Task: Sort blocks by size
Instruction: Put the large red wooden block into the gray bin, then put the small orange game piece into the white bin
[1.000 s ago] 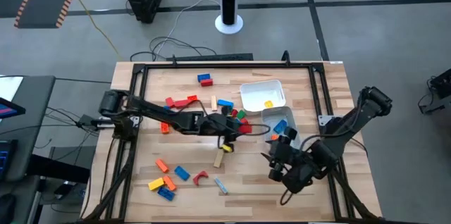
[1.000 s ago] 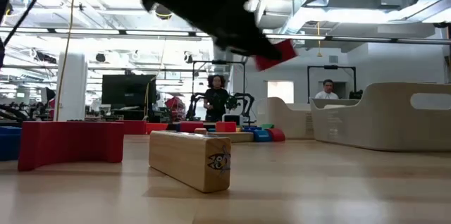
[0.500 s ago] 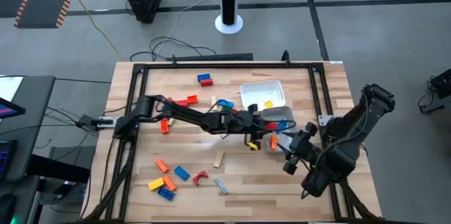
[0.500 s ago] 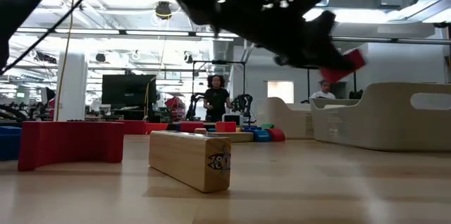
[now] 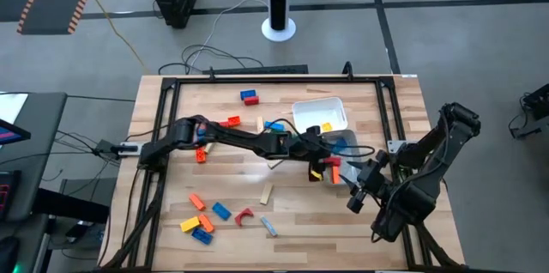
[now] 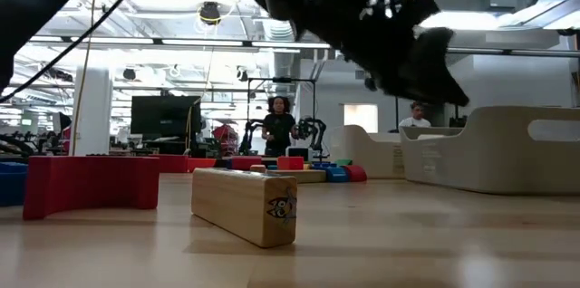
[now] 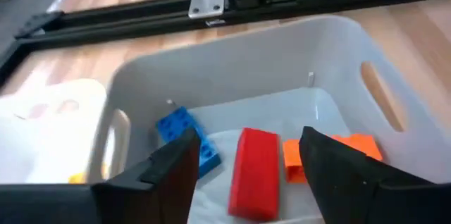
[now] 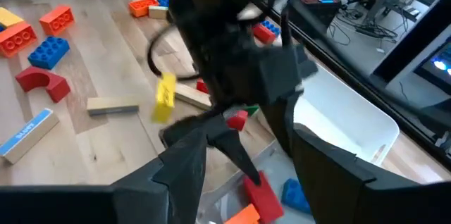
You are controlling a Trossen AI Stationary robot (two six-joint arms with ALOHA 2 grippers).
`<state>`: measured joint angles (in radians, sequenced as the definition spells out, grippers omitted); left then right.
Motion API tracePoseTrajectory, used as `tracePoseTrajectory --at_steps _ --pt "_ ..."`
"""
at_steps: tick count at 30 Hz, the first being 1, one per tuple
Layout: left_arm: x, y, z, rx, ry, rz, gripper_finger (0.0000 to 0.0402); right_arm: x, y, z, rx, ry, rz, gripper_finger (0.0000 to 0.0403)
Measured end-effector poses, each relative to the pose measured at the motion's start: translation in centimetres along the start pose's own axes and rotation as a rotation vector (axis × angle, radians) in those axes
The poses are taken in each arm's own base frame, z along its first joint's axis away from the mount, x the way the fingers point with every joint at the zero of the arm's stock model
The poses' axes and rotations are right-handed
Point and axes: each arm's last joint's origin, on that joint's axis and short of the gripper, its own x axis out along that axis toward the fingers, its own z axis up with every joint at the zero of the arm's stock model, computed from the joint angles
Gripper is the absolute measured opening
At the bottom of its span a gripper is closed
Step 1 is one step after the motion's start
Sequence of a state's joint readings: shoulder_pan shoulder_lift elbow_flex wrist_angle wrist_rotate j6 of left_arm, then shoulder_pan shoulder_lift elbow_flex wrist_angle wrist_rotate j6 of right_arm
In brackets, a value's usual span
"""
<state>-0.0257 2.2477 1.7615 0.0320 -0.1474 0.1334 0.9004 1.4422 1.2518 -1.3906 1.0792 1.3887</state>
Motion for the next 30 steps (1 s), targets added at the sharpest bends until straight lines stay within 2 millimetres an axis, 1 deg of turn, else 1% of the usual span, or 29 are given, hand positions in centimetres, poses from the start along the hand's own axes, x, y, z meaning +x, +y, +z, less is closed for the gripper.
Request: tracePoseTrajectory --at_steps 3,4,6,7,10,14,16,19,21,23,27,30 --pt "-2.2 -0.1 1.9 0.033 0.003 0.006 0.0236 0.1 0.1 0.1 0.014 0.0 0.0 0.0234" --pt "-3.1 -0.4 2.2 0.05 0.0 0.019 0.0233 0.1 0.1 0.1 0.019 -0.001 0.004 0.0234" --pt "-4.9 -1.2 2.2 0.082 -0.003 0.038 0.0225 0.1 0.2 0.0 0.022 -0.001 0.008 0.0234" --pt "-5.8 -1.6 1.9 0.088 -0.01 0.052 0.0221 0.0 0.3 0.0 0.024 -0.002 0.013 0.0234" --pt "-8.7 -2.2 -0.1 0.072 -0.016 0.087 0.0211 -0.2 0.5 -0.1 0.032 -0.004 0.028 0.0234" --pt "-13.7 -1.8 -2.8 -0.039 -0.046 0.105 0.0208 0.0 0.7 0.1 0.042 -0.007 0.036 0.0234" --pt "-16.1 -1.6 -4.6 -0.097 -0.011 0.101 0.0208 0.7 1.0 0.5 0.054 -0.009 0.035 0.0234" --pt "-19.7 -1.4 -6.6 -0.186 -0.021 0.1 0.0208 2.6 1.4 1.2 0.052 -0.006 0.015 0.0234" --pt "-22.0 -1.3 -7.4 -0.24 -0.054 0.119 0.0208 4.5 1.6 2.0 0.063 0.006 0.009 0.0234" --pt "-24.2 -1.4 -8.8 -0.274 -0.064 0.149 0.0208 6.5 1.8 2.9 0.072 0.016 0.02 0.0234" --pt "-27.7 -1.5 -10.7 -0.337 -0.115 0.176 0.0208 10.1 2.0 4.3 0.08 -0.017 0.083 0.0234" --pt "-29.5 -1.4 -12.0 -0.382 -0.151 0.182 0.0208 12.1 1.7 4.8 0.082 -0.031 0.13 0.0234"
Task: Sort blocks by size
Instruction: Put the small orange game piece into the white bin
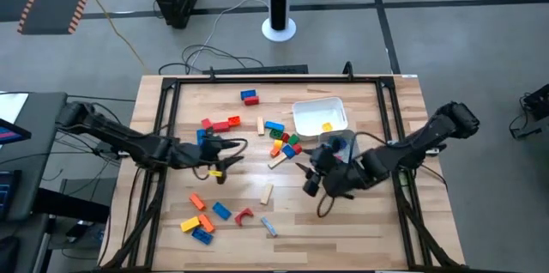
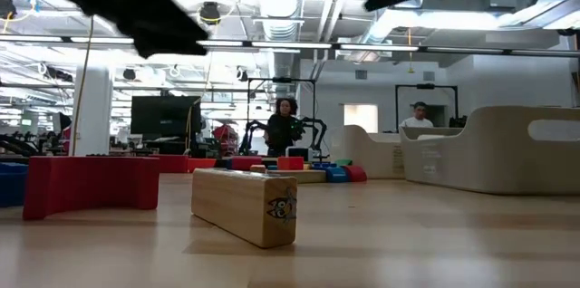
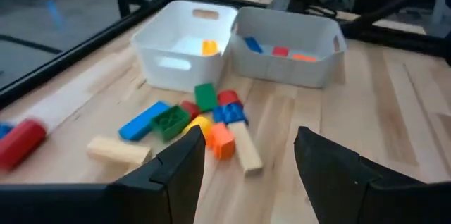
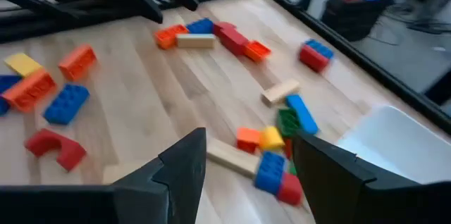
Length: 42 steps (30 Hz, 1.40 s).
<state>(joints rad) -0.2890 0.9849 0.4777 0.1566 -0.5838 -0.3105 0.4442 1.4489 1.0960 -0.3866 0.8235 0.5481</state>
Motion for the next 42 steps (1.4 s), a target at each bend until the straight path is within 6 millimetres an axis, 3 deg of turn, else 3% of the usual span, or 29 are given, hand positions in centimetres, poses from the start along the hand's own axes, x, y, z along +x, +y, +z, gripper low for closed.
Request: tracePoseTrajectory --at_steps 8,14,19,30,35,42 --pt "-2.4 1.9 -1.2 -0.012 0.014 0.062 0.0208 6.5 -1.0 -1.4 -0.052 0.083 -0.021 0.0234" --pt "-2.8 2.0 -1.0 -0.055 -0.001 0.04 0.0208 11.2 -2.1 -1.3 -0.09 0.167 0.049 0.0234" --pt "-2.8 2.0 -1.0 0.022 0.006 0.041 0.0208 14.1 -3.3 -1.1 -0.089 0.223 0.057 0.0234" --pt "-2.8 2.2 -1.5 0.091 0.051 0.055 0.0208 17.9 -3.4 -1.5 -0.088 0.301 0.049 0.0234" --pt "-2.8 2.4 -1.9 0.119 0.088 0.066 0.0208 19.7 -3.8 -3.2 -0.095 0.375 0.039 0.0234" --pt "-2.9 2.6 -2.5 0.159 0.143 0.083 0.0208 20.2 -4.1 -3.6 -0.075 0.396 0.025 0.0234"
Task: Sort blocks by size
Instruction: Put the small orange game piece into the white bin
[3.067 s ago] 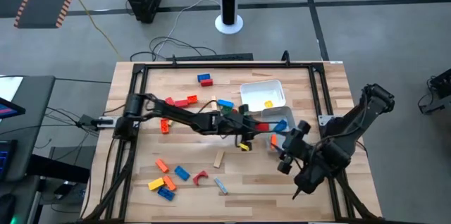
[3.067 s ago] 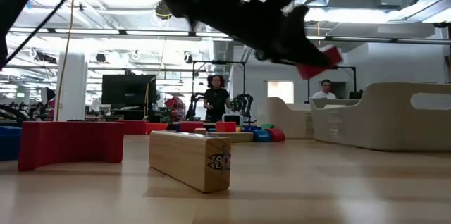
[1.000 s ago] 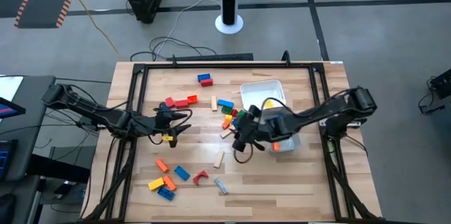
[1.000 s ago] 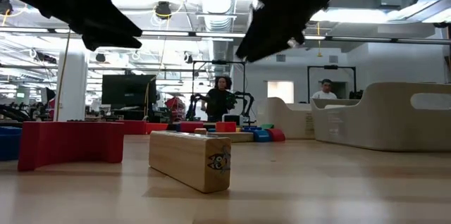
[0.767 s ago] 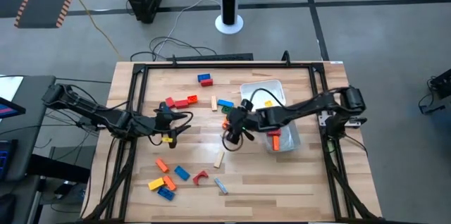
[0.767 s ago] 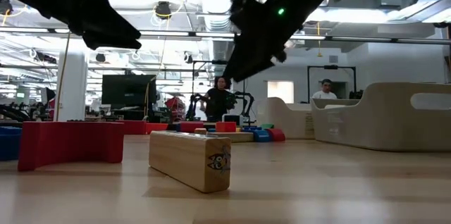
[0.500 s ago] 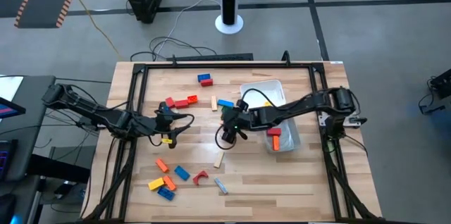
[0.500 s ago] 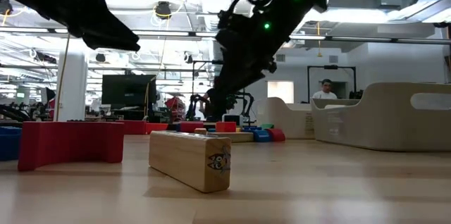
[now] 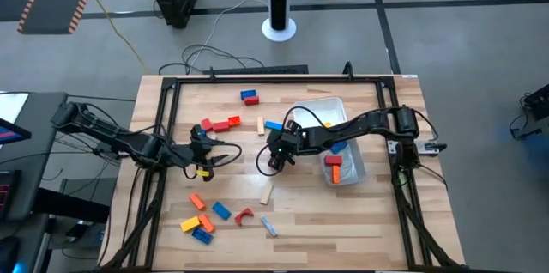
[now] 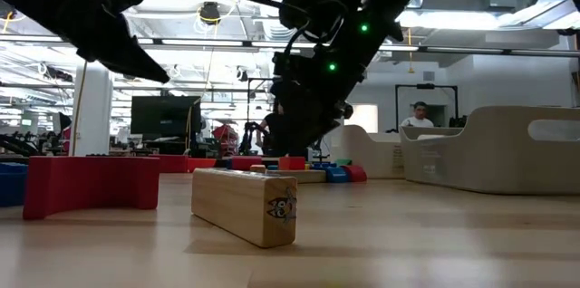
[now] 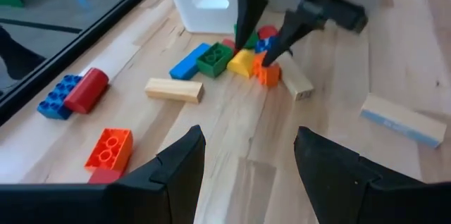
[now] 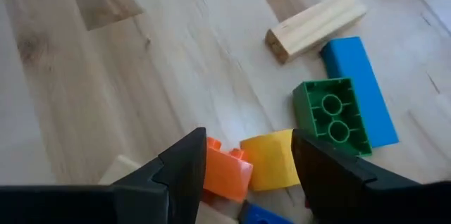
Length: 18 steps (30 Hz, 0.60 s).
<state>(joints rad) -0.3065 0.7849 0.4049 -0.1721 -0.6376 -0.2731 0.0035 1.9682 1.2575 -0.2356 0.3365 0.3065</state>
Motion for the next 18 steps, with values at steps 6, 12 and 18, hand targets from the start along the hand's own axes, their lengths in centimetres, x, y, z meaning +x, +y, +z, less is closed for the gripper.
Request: tracePoseTrajectory --at_steps 6,12,18 --pt "-0.01 0.1 -0.35 0.024 0.031 0.009 0.0208 -0.14 0.45 -0.31 0.005 0.026 0.036 0.0234" --pt "-0.01 0.15 -0.5 0.034 0.044 0.012 0.0208 -0.22 0.66 -0.48 -0.004 0.04 0.05 0.0234" --pt "-0.01 0.15 -0.5 0.034 0.044 0.012 0.0208 -0.37 0.87 -0.99 -0.021 0.08 0.043 0.0234"
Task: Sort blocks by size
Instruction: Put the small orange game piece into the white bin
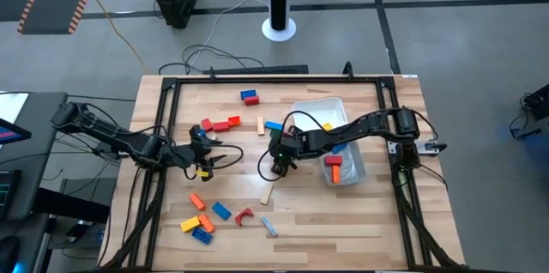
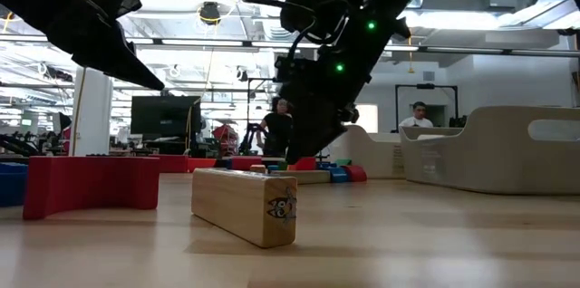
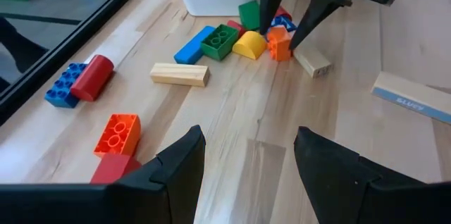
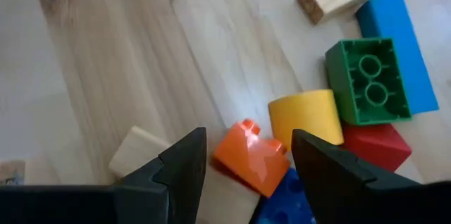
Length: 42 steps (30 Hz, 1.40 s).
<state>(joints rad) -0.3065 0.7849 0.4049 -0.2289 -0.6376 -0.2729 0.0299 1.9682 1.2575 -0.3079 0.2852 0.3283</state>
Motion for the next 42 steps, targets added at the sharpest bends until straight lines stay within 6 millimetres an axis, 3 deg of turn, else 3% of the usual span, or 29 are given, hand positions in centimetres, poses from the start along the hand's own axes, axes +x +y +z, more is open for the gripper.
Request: tracePoseTrajectory --at_steps 6,12,16,25,37,42 --pt "0.0 0.0 0.0 0.005 0.0 0.001 0.0208 -0.4 0.3 -0.1 -0.041 0.004 0.012 0.0234" --pt "0.0 0.0 0.0 0.245 -0.001 0.0 0.0208 -0.6 0.4 -0.2 -0.127 0.02 0.025 0.0234" --pt "0.0 0.0 0.0 0.298 -0.001 0.0 0.0208 -0.6 0.5 -0.1 -0.16 0.004 0.03 0.0234" --pt "-0.1 -0.3 1.4 -0.001 -0.124 -0.029 0.0208 0.8 0.7 -0.5 -0.266 0.015 0.027 0.0228" --pt "0.0 -0.3 1.0 0.002 -0.08 -0.048 0.0208 1.2 0.8 -0.8 -0.278 0.031 0.016 0.011" --pt "0.0 -0.2 0.7 -0.049 -0.055 -0.046 0.0208 1.3 0.8 -1.1 -0.282 0.048 0.028 0.0079"
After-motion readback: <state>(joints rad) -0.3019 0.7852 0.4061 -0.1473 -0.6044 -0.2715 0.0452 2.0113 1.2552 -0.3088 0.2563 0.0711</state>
